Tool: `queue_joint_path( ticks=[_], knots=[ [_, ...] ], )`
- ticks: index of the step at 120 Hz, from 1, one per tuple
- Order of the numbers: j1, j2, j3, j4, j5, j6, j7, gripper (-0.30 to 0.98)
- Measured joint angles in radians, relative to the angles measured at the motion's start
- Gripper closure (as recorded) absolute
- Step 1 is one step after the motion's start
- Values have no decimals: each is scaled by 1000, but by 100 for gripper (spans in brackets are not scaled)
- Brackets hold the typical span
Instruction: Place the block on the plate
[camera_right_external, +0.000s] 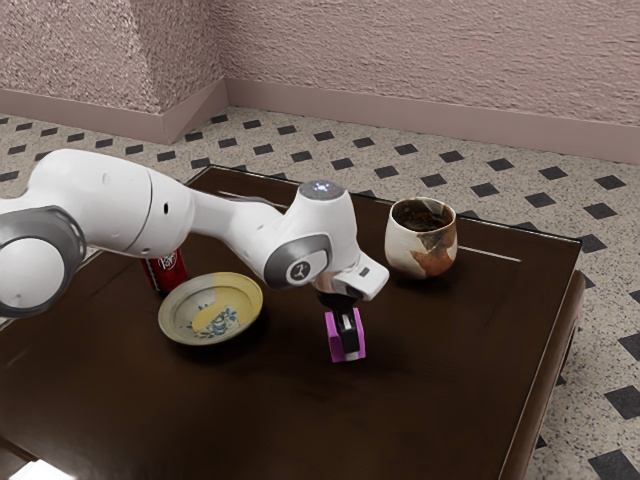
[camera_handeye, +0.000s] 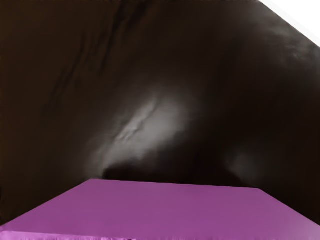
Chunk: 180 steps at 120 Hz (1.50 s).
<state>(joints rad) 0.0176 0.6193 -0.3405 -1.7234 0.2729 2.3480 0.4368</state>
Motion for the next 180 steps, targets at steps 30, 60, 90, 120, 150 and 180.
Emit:
queue_joint_path(
  ticks=[30, 60, 90, 120, 150, 180],
  knots=[
    [-1, -4, -1, 2, 0, -6, -7, 15],
    [1, -40, -3, 14, -3, -39, -11, 26],
    [6, -135, -3, 50, -42, -128, -22, 26],
    [-88, -325, 275, -52, -120, -252, -57, 26],
    [-189, -444, 550, -216, -196, -285, -83, 26],
    [-37, -438, 552, -253, -217, -290, -99, 26]
  ],
)
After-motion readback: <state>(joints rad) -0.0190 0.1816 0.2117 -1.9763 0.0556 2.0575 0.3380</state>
